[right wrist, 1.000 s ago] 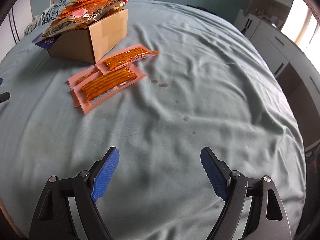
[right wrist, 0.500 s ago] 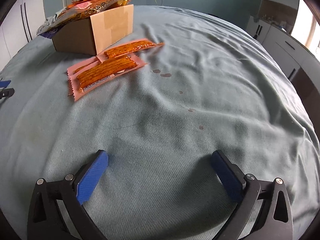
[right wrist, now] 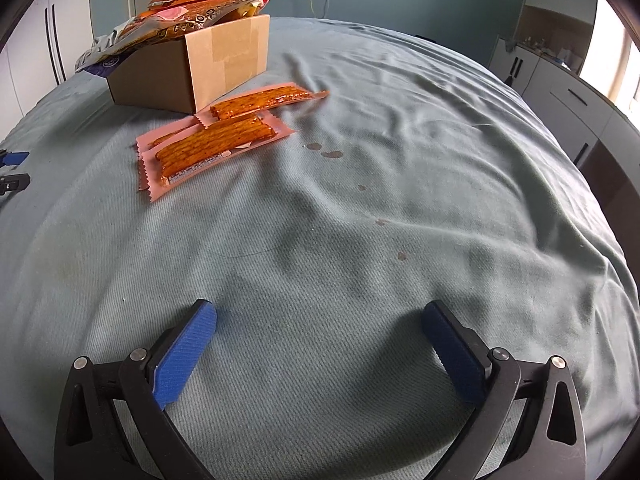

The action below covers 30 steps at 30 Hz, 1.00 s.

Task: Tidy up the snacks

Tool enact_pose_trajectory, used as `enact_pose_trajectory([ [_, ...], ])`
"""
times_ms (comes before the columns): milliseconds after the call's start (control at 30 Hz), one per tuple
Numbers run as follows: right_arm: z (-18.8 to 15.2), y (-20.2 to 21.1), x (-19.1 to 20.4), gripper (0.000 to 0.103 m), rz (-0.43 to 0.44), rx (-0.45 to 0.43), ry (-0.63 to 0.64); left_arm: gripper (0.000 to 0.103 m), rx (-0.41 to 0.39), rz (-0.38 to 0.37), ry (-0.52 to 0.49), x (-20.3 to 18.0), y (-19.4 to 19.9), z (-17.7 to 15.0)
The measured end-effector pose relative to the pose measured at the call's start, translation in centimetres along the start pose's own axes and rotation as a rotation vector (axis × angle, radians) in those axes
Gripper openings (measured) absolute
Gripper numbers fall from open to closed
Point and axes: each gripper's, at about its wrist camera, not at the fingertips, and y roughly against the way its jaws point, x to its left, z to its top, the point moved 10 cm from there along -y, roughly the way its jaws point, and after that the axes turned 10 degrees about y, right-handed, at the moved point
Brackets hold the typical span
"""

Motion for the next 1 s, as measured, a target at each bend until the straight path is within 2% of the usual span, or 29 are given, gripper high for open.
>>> enact_pose_trajectory([
  [300, -0.02, 0.05, -0.03, 0.103, 0.0, 0.0, 0.002, 0.103, -0.032, 0.027, -0.018, -0.11, -0.41, 0.51],
  [533, 0.0, 0.05, -0.01, 0.103, 0.0, 0.0, 0.002, 0.103, -0.036, 0.006, -0.001, -0.03, -0.29, 0.58],
  [1000, -0.02, 0.05, -0.01, 0.103, 0.0, 0.0, 0.003, 0.103, -0.038, 0.01, -0.003, 0.0, -0.28, 0.65],
])
